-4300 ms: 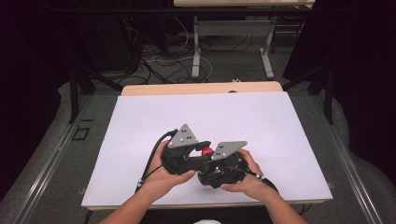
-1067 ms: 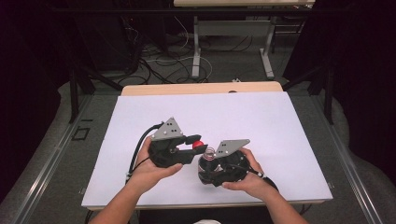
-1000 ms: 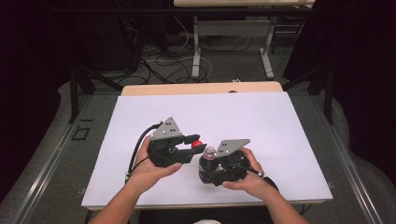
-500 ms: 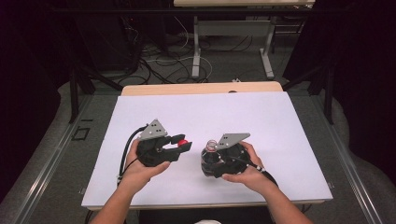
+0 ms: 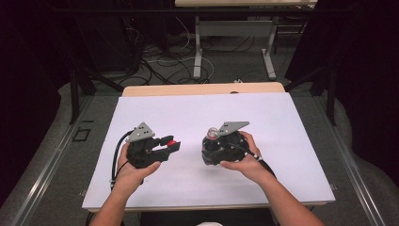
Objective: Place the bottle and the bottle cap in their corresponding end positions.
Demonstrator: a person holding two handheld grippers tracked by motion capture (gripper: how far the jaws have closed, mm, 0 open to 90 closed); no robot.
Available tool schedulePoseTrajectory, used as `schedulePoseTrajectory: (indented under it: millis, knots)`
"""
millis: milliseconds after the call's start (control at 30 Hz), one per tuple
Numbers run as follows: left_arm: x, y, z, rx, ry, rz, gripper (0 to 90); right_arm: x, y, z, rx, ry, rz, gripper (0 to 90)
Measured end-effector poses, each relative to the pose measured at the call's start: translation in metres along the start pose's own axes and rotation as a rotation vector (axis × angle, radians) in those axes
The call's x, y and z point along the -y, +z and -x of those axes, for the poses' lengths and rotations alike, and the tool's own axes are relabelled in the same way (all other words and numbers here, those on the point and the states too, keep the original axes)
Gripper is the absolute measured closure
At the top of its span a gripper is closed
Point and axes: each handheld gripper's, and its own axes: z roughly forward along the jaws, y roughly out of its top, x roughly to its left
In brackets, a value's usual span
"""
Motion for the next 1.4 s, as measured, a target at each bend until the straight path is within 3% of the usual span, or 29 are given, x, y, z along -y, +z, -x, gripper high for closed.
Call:
schedulePoseTrajectory:
  millis: [167, 533, 767, 900, 1400]
  knots:
    - [0.004, -0.002, -0.004, -0.015, -0.009, 0.0, 61.7, -0.01, 0.009, 0.007, 0.005, 0.025, 0.006, 30.0]
    - [0.009, -0.003, -0.01, -0.03, -0.028, 0.0, 61.7, -0.03, 0.031, 0.027, 0.099, 0.059, 0.022, 30.0]
    - [0.012, -0.004, -0.014, -0.037, -0.031, -0.004, 61.7, -0.038, 0.043, 0.04, 0.119, 0.093, 0.046, 30.0]
    - [0.014, -0.003, -0.014, -0.045, -0.039, 0.006, 61.7, -0.043, 0.052, 0.049, 0.127, 0.122, 0.022, 30.0]
    - [0.021, -0.009, -0.018, -0.049, -0.05, 0.0, 61.7, -0.048, 0.087, 0.073, 0.187, 0.157, 0.005, 29.9]
